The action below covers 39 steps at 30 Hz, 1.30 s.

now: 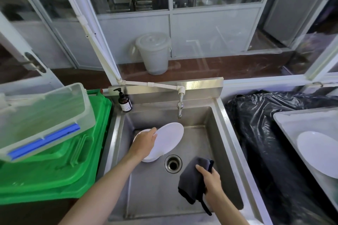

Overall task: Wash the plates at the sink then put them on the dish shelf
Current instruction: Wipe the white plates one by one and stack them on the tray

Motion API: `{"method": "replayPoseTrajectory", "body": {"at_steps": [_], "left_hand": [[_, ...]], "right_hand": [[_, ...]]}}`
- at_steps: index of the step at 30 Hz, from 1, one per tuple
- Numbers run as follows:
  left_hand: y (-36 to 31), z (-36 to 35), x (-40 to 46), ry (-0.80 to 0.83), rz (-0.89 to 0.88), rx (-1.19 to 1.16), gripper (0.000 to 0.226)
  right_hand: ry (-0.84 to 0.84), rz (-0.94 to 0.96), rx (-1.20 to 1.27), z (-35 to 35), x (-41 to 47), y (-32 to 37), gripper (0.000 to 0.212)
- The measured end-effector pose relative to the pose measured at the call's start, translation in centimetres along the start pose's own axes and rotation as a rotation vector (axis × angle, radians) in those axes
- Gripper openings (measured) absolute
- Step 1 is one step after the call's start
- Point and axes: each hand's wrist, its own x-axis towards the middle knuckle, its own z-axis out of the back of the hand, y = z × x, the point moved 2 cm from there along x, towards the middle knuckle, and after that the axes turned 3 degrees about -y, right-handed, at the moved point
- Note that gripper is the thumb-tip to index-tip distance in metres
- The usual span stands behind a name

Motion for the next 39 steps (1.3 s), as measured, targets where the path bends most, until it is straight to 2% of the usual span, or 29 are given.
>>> {"method": "replayPoseTrajectory", "body": {"at_steps": [6, 17, 23, 26, 30, 34, 35, 37, 39], "left_hand": [[-1.8, 0.1, 0.8, 0.064, -0.14, 0.155, 0.021], [-3.0, -0.1, 1.1, 0.038, -0.265, 0.284, 0.018], [-2.2, -0.5, 0.8, -0.019, -0.307, 0.298, 0.02], [-2.2, -0.5, 0.5, -0.037, -0.294, 0.183, 0.022], [-2.6, -0.2, -0.8, -0.013, -0.126, -0.128, 0.027], [-3.0, 0.4, -3.3, -0.073, 0.217, -0.516, 0.012], [-3.4, 0.6, -4.0, -0.102, 0.307, -0.607, 0.008], [-4.3, 0.4, -5.4, -0.101, 0.458, -0.794, 0.018], [-5.6, 0.5, -6.9, -0.08, 0.6, -1.017, 0.023]], "right_hand": [[-0.008, -0.002, 0.015, 0.6, -0.2, 0.3, 0.033], [-0.019, -0.004, -0.004, 1.5, 0.1, 0.3, 0.044], [-0.007, 0.0, 0.001, 1.7, 0.1, 0.2, 0.037], [-0.001, 0.038, 0.026, 1.9, -0.2, 0.4, 0.028], [-0.012, 0.054, 0.089, 1.9, -0.5, 0.3, 0.024], [-0.019, 0.08, -0.018, 1.6, -0.5, 1.5, 0.026], [-0.015, 0.117, -0.049, 1.5, -0.8, 2.0, 0.026], [0.005, 0.224, -0.089, 1.0, -1.4, 3.4, 0.024], [0.039, 0.381, -0.128, 0.2, -2.2, 5.2, 0.013]]}}
